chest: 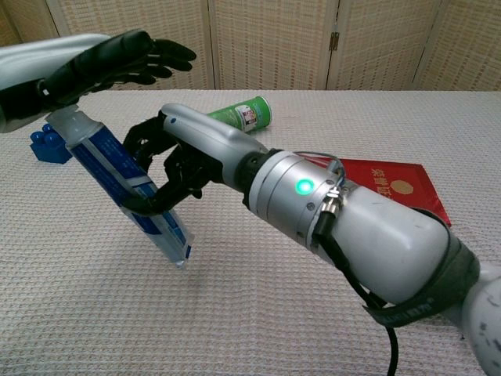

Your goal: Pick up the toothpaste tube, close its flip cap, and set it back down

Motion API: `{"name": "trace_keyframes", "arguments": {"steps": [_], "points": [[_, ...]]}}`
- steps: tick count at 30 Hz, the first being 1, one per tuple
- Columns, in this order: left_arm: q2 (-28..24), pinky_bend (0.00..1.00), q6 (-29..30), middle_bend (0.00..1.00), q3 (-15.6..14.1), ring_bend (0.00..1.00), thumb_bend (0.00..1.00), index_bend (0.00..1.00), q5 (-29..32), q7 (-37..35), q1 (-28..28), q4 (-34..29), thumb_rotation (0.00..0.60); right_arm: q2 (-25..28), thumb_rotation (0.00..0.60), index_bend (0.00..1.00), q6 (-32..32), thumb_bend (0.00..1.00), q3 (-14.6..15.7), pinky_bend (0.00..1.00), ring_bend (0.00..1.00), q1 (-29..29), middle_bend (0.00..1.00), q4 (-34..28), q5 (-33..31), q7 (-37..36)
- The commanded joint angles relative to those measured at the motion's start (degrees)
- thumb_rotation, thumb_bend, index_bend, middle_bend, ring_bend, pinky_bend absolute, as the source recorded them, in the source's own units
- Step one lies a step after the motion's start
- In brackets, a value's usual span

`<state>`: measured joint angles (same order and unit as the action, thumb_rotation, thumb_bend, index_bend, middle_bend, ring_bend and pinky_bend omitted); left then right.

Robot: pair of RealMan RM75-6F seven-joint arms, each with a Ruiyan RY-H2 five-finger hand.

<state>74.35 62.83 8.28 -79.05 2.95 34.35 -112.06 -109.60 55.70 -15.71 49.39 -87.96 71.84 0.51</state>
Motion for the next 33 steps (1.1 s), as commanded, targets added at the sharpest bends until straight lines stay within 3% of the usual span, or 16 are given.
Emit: {"name": "trace_keyframes", "arguments": {"steps": [1, 22, 33], "points": [[-0.1, 0.0, -0.5, 0.07, -0.3, 0.03, 0.13, 0.0, 0.6, 0.8, 0.2, -0.3, 0.0, -0.3, 0.6, 0.75, 0.3, 1.0, -0.2, 0.74, 0.8, 0.0, 0.72, 0.1, 0.0, 0.2], [0.1, 0.0, -1.4, 0.07, -0.9, 0.03, 0.13, 0.0, 2.8, 4.3, 0.8, -0.6, 0.0, -1.2, 0.6, 0.76, 0.3, 1.0, -0.4, 0.74, 0.8, -0.2, 0.72, 0.4, -0.2, 0.4], [-2.3, 0.0, 2.9, 0.07, -0.8, 0.03, 0.13, 0.0, 0.0, 0.9, -1.7, 0.0, 0.0, 5.7, 0.6, 0.76, -4.8, 1.0, 1.3, 0.74, 0.81, 0.2, 0.72, -1.7, -4.7, 7.9]]}}
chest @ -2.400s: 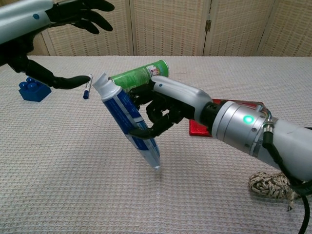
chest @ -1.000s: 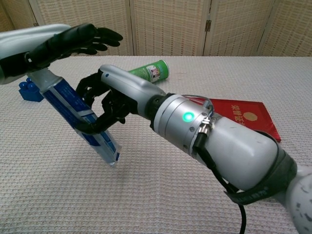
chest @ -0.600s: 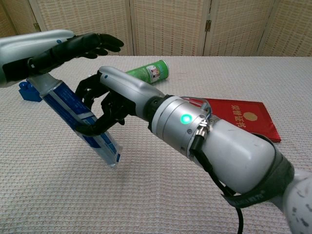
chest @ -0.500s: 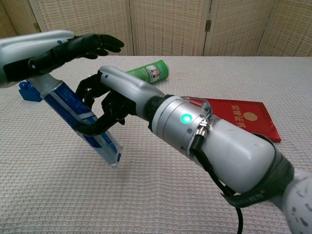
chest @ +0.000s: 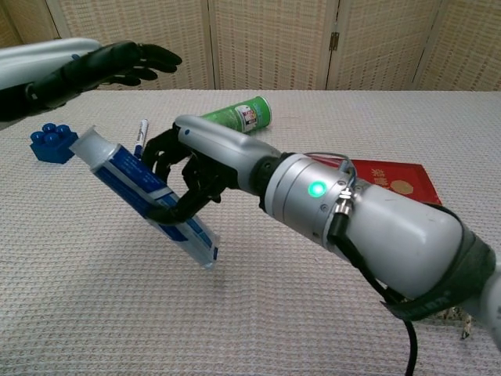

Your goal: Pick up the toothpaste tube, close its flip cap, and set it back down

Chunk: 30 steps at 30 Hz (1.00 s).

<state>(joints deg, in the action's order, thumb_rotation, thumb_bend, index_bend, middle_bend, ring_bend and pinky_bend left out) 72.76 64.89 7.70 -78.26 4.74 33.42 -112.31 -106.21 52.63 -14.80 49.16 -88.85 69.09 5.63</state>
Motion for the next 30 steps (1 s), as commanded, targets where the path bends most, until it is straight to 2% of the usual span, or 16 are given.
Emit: {"name": "trace_keyframes", "arguments": {"steps": [1, 8, 13, 16, 17, 19, 21, 22, 23, 26, 30], "points": [[-1.0, 0.0, 1.2, 0.07, -0.3, 0.03, 0.13, 0.0, -1.0, -1.1, -1.1, 0.4, 0.0, 3.0, 0.6, 0.76, -2.0, 1.0, 0.4, 0.74, 0.81, 0.6, 0.72, -0.9, -2.6, 4.0], [-2.6, 0.0, 3.1, 0.07, -1.4, 0.03, 0.13, 0.0, -1.5, -2.7, -3.3, 1.6, 0.0, 7.4, 0.6, 0.73, -3.7, 1.0, 1.1, 0.73, 0.79, 3.3, 0.7, -1.1, -10.2, 17.3], [-3.1, 0.0, 3.1, 0.07, -1.8, 0.03, 0.13, 0.0, -1.3, -3.5, -4.0, 2.1, 0.0, 8.9, 0.6, 0.69, -4.0, 1.0, 2.7, 0.69, 0.75, 6.7, 0.65, -1.4, -19.7, 28.6], [-3.2, 0.0, 3.0, 0.07, -2.0, 0.03, 0.13, 0.0, -1.1, -3.6, -4.3, 2.2, 0.0, 8.0, 0.6, 0.57, -2.5, 1.0, 3.9, 0.63, 0.69, 8.6, 0.59, -0.7, -25.0, 34.3], [-3.3, 0.0, 3.0, 0.07, -2.1, 0.03, 0.13, 0.0, -1.0, -3.6, -4.4, 2.3, 0.0, 7.6, 0.6, 0.48, -2.0, 1.0, 4.1, 0.61, 0.65, 9.0, 0.56, -0.4, -26.0, 35.3], [-3.4, 0.0, 3.0, 0.07, -2.1, 0.03, 0.13, 0.0, -0.9, -3.7, -4.6, 2.4, 0.0, 6.9, 0.6, 0.32, -1.1, 0.97, 4.3, 0.55, 0.58, 9.5, 0.47, -0.1, -27.4, 36.2], [-3.5, 0.0, 3.2, 0.07, -2.1, 0.03, 0.13, 0.0, -0.8, -3.8, -4.9, 2.6, 0.0, 6.7, 0.6, 0.08, -0.9, 0.87, 4.0, 0.43, 0.4, 9.4, 0.24, -0.4, -27.3, 35.3], [-3.5, 0.0, 3.2, 0.07, -2.0, 0.03, 0.13, 0.0, -0.7, -3.9, -5.0, 2.7, 0.0, 6.8, 0.6, 0.03, -0.8, 0.85, 4.0, 0.39, 0.35, 9.3, 0.18, -0.7, -27.0, 34.8], [-3.6, 0.0, 3.3, 0.07, -2.0, 0.03, 0.13, 0.0, -0.6, -4.0, -5.1, 2.9, 0.0, 7.0, 0.6, 0.0, -0.7, 0.83, 3.9, 0.34, 0.29, 9.2, 0.11, -1.1, -26.5, 34.1], [-3.6, 0.0, 3.5, 0.07, -1.8, 0.03, 0.13, 0.0, 0.2, -4.4, -5.5, 4.0, 0.0, 8.4, 0.6, 0.0, -0.3, 0.82, 3.8, 0.24, 0.18, 8.4, 0.01, -2.8, -24.7, 32.0], [-4.2, 0.0, 4.3, 0.07, -1.6, 0.03, 0.13, 0.0, 0.9, -5.2, -6.4, 5.5, 0.0, 11.7, 0.6, 0.0, 2.5, 0.82, 4.0, 0.23, 0.18, 5.3, 0.01, -6.7, -18.3, 26.4]]}}
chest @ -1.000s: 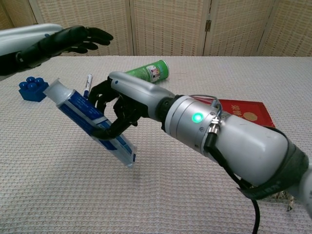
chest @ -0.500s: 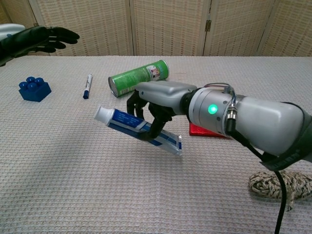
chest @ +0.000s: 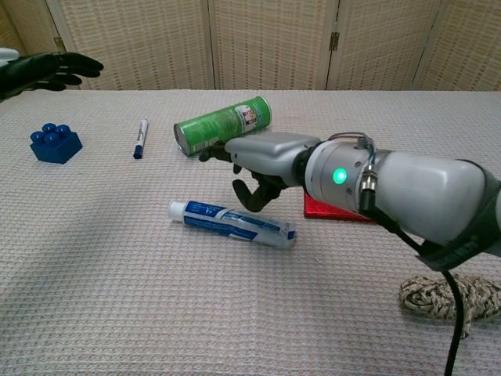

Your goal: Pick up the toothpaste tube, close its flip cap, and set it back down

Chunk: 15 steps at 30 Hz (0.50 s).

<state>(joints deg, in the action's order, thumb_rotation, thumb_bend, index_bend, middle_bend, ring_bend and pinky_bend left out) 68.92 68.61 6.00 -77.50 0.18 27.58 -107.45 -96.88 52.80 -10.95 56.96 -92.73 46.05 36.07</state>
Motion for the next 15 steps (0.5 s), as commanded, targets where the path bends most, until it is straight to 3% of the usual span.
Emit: {"name": "trace_keyframes", "arguments": {"steps": [1, 5, 7, 9, 11, 15], "points": [[-0.5, 0.0, 1.1, 0.07, 0.2, 0.03, 0.13, 0.0, 0.2, -0.9, -0.9, 1.1, 0.0, 3.2, 0.6, 0.0, 3.6, 0.82, 0.5, 0.23, 0.19, -3.7, 0.02, -3.7, 7.3, -5.7], [-1.2, 0.0, 4.3, 0.07, 0.5, 0.04, 0.13, 0.0, 0.5, -1.2, -3.1, 2.4, 0.018, 8.4, 0.6, 0.01, 11.2, 0.82, 3.6, 0.25, 0.28, -10.1, 0.14, -6.8, 19.0, -13.1], [-1.7, 0.0, 5.5, 0.07, 0.5, 0.05, 0.13, 0.0, 0.7, -1.5, -4.0, 2.8, 0.16, 11.5, 0.6, 0.03, 14.0, 0.82, 5.1, 0.26, 0.29, -12.8, 0.16, -8.1, 22.3, -15.3], [-2.5, 0.0, 6.6, 0.07, 0.4, 0.06, 0.13, 0.0, 0.8, -0.9, -5.0, 3.8, 0.478, 15.1, 0.6, 0.09, 17.7, 0.82, 6.8, 0.26, 0.31, -15.9, 0.2, -9.2, 25.6, -16.5], [-3.1, 0.0, 7.4, 0.07, 0.3, 0.06, 0.13, 0.0, 1.4, 0.0, -5.9, 5.2, 0.59, 18.6, 0.6, 0.17, 21.5, 0.82, 8.3, 0.26, 0.33, -19.0, 0.23, -10.0, 28.2, -17.1], [-3.4, 0.0, 9.5, 0.09, 0.3, 0.08, 0.16, 0.03, 3.3, 2.6, -7.8, 7.1, 0.6, 23.9, 0.6, 0.26, 28.0, 0.82, 10.5, 0.26, 0.33, -24.8, 0.23, -11.0, 31.5, -18.7]]}}
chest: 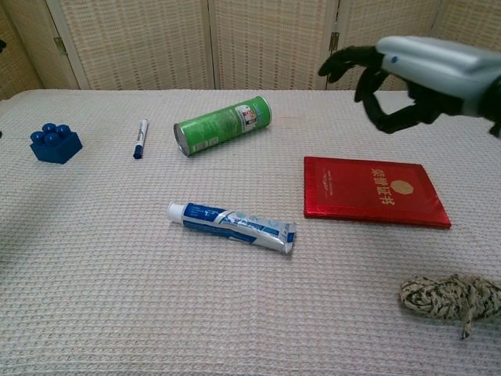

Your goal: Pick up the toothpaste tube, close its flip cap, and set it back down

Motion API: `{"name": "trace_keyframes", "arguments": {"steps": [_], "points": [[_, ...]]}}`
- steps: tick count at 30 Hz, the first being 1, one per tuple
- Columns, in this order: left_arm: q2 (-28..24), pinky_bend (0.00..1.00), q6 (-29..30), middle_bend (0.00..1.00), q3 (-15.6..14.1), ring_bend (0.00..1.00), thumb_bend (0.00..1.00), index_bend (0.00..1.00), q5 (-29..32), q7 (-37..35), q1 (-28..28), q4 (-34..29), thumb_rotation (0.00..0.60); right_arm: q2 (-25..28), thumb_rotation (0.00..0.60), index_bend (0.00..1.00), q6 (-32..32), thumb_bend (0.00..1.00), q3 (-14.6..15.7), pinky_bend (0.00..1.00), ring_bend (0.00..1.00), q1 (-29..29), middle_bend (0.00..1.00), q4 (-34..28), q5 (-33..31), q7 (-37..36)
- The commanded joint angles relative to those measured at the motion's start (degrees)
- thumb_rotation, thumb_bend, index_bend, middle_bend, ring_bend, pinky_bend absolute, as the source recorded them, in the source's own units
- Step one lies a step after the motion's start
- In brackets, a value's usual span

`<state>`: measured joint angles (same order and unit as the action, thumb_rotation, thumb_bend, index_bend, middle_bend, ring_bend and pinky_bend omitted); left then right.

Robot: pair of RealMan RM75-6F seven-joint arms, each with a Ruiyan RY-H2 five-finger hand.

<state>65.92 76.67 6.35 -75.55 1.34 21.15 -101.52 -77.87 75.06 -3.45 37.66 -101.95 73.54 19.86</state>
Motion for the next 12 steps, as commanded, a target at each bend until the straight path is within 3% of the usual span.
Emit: {"name": "trace_keyframes", "arguments": {"steps": [1, 6, 12], "points": [[-0.5, 0.0, 1.8, 0.09, -0.1, 0.08, 0.16, 0.03, 1.9, 1.7, -1.9, 1.2, 0.6, 6.1, 0.6, 0.26, 6.9, 0.82, 3.5, 0.26, 0.33, -6.8, 0.24, -2.0, 4.4, -2.9], [-1.5, 0.0, 5.0, 0.1, -0.9, 0.09, 0.17, 0.06, 2.3, 2.4, -5.3, 1.6, 0.6, 12.7, 0.6, 0.26, 12.9, 0.82, 6.2, 0.26, 0.32, -14.4, 0.23, -3.2, 5.3, -7.9], [-0.8, 0.0, 9.7, 0.11, -2.6, 0.09, 0.17, 0.07, -0.1, 2.9, -9.2, 2.2, 0.6, 16.7, 0.6, 0.26, 17.2, 0.82, 9.1, 0.26, 0.28, -22.0, 0.21, -0.7, 7.5, -16.5]]}}
